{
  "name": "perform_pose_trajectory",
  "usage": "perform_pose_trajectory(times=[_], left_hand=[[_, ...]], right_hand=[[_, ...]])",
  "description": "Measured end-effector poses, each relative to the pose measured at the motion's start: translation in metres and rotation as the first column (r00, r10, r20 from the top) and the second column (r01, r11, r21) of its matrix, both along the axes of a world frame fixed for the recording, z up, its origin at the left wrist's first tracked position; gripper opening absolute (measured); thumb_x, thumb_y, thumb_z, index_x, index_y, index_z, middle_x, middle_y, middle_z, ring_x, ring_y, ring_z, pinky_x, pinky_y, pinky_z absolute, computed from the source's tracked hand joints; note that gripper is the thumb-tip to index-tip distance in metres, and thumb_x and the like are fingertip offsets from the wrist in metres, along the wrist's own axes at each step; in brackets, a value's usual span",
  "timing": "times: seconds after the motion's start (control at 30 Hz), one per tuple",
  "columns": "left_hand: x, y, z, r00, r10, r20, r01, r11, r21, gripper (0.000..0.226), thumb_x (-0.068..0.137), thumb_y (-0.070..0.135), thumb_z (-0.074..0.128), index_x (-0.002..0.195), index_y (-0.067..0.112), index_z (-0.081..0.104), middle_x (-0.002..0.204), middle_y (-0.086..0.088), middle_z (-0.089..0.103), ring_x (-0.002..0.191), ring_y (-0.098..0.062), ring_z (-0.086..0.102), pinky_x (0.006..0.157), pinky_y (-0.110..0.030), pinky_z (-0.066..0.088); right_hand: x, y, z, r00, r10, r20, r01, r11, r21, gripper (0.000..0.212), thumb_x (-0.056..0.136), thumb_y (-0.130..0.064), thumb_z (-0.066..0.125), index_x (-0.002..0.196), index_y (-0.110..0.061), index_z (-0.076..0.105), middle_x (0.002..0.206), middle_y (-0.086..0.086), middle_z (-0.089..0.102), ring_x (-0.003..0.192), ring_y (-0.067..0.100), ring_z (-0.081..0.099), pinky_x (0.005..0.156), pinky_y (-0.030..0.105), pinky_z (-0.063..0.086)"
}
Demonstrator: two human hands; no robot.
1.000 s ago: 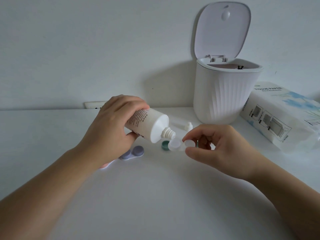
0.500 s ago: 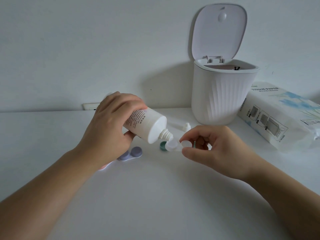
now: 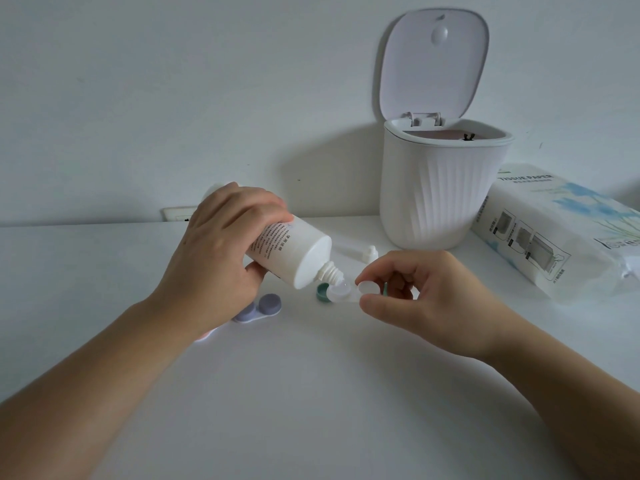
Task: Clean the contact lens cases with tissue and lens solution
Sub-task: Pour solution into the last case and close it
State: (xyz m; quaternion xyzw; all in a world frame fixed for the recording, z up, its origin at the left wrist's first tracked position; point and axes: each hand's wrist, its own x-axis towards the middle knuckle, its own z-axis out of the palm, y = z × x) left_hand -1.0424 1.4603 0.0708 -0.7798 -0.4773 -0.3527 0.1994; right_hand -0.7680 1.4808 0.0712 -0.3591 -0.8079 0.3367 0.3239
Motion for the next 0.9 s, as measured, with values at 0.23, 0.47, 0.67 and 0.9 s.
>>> perform_pose_trajectory(times=[0.23, 0.47, 0.67, 0.9], left_hand=[[0.0003, 0.0006, -0.0006, 1.000, -0.002, 0.004, 0.002, 1.000, 0.006, 0.057, 0.063, -0.015, 0.079, 0.115, 0.006, 0.067, 0.122, -0.008, 0.065, 0.119, -0.034, 0.056, 0.116, -0.047, 0.033], [0.0002, 0.0006, -0.0007, 1.000, 0.001, 0.010, -0.001, 1.000, 0.008, 0.057, 0.063, -0.015, 0.079, 0.114, 0.006, 0.067, 0.122, -0.007, 0.065, 0.120, -0.032, 0.055, 0.117, -0.046, 0.032], [-0.0006, 0.0010, -0.0005, 1.000, 0.010, 0.013, -0.010, 1.000, -0.013, 0.057, 0.062, -0.016, 0.078, 0.114, 0.006, 0.067, 0.122, -0.006, 0.066, 0.118, -0.035, 0.058, 0.116, -0.047, 0.032], [0.0002, 0.0001, -0.0012, 0.999, 0.008, 0.044, -0.007, 1.000, -0.025, 0.060, 0.062, -0.015, 0.080, 0.116, 0.007, 0.066, 0.124, -0.005, 0.065, 0.119, -0.033, 0.056, 0.116, -0.045, 0.032]], right_hand=[[-0.0001, 0.0017, -0.0010, 1.000, 0.008, -0.009, -0.008, 1.000, -0.013, 0.008, 0.080, -0.026, 0.079, 0.087, -0.029, 0.075, 0.068, -0.010, 0.064, 0.060, 0.011, 0.052, 0.063, 0.033, 0.049], [0.0003, 0.0020, -0.0013, 1.000, 0.013, -0.004, -0.013, 1.000, -0.011, 0.008, 0.081, -0.027, 0.078, 0.088, -0.029, 0.075, 0.072, -0.003, 0.066, 0.060, 0.013, 0.052, 0.062, 0.034, 0.049], [0.0008, 0.0019, -0.0015, 1.000, 0.016, -0.007, -0.016, 1.000, -0.016, 0.008, 0.081, -0.027, 0.078, 0.088, -0.029, 0.075, 0.073, -0.002, 0.067, 0.060, 0.011, 0.051, 0.060, 0.027, 0.047], [0.0009, 0.0022, -0.0012, 1.000, 0.004, -0.014, -0.004, 1.000, -0.022, 0.007, 0.081, -0.026, 0.078, 0.088, -0.029, 0.075, 0.071, -0.006, 0.067, 0.059, 0.010, 0.052, 0.060, 0.025, 0.047]])
